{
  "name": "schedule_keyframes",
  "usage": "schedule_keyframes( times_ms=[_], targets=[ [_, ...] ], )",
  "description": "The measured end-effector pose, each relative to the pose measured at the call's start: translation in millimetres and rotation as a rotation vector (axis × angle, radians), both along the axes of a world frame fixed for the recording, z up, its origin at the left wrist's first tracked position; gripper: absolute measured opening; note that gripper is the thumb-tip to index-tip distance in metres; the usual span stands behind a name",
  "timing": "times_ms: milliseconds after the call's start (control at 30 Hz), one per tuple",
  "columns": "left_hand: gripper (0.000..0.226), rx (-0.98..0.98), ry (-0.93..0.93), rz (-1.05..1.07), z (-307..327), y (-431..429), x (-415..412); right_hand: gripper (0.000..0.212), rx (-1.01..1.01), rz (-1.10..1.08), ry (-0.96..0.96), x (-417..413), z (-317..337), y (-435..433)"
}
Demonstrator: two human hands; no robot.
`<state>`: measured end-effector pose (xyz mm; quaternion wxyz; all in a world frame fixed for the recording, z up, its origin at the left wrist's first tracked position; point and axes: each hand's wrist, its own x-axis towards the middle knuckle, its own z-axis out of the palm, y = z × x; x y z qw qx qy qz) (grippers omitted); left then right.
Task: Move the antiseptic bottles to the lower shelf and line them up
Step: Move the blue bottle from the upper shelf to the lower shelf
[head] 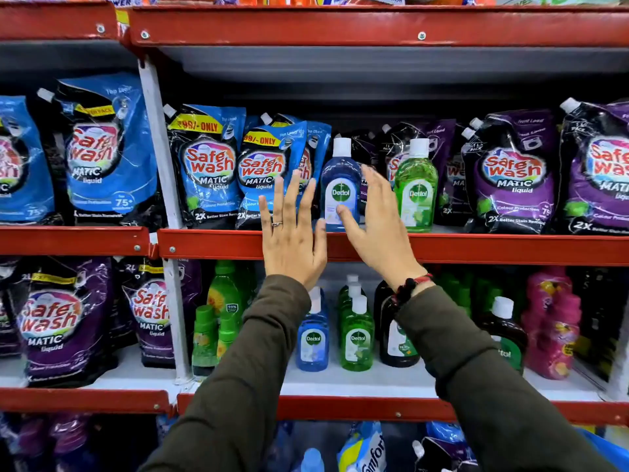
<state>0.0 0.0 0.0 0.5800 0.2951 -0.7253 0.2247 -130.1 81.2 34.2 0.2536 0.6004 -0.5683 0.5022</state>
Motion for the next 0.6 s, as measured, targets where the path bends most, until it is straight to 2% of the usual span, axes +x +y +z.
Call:
schedule_keyframes(
  times_ms=[100, 200, 400, 600],
  targets=[
    [0.062, 0.050, 0.025, 0.049, -6.2, -8.6, 13.1, 0.080, 0.177, 0.062, -0.128, -1.5, 15.7, -12.7],
    [0.060, 0.090, -0.006, 0.059, -20.4, -20.4, 20.9, 0.076, 0.226, 0.129, -0.316, -3.2, 31.5, -24.0],
    [0.060, 0.065, -0.052, 0.072, -42.4, -36.9, 27.7, 0.044, 0.300, 0.286, -0.643, -19.4, 40.7, -40.4],
    [0.062, 0.039, -0.048, 0.078, -43.6, -41.2, 28.0, 0.022, 0.182, 0.404, -0.650, -16.1, 40.1, -32.3]
  ],
)
